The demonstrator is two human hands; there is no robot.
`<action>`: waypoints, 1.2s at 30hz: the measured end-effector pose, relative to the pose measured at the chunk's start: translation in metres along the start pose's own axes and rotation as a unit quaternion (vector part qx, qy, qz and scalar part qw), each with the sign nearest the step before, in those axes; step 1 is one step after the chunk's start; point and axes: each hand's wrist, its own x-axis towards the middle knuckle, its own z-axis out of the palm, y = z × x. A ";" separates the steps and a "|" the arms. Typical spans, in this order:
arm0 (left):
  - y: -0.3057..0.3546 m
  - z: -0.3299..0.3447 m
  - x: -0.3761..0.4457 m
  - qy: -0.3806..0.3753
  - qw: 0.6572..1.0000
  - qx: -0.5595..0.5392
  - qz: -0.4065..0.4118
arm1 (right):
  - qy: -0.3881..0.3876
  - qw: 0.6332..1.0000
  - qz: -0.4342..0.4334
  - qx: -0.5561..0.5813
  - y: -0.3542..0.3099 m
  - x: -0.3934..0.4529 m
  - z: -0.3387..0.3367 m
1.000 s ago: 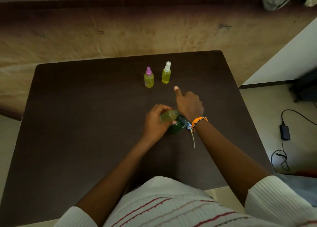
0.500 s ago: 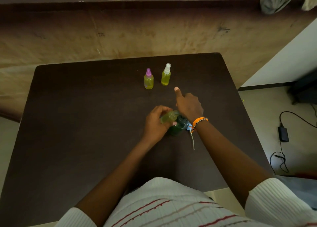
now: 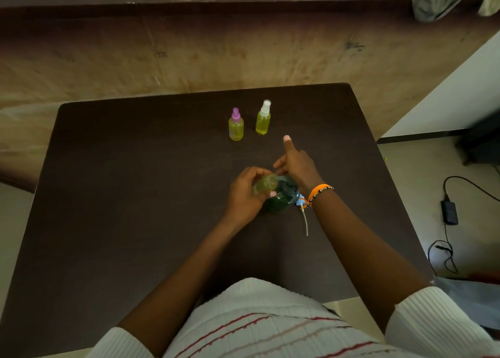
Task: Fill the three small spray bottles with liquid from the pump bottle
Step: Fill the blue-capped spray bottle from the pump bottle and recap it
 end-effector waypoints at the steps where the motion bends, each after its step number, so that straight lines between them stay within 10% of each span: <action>1: 0.000 -0.001 0.001 0.000 1.000 0.000 0.003 | -0.010 1.000 0.010 0.025 0.000 0.000 0.000; 11: 0.000 -0.002 0.003 0.008 1.000 0.014 0.000 | -0.021 0.993 -0.003 0.115 0.012 -0.001 -0.024; 22: 0.007 -0.004 0.000 0.015 0.999 0.019 -0.022 | 0.040 0.980 -0.043 -0.192 0.096 -0.008 -0.016; 36: 0.017 -0.008 0.000 0.050 0.999 0.018 -0.001 | 0.083 0.985 -0.067 -0.136 0.080 -0.001 -0.021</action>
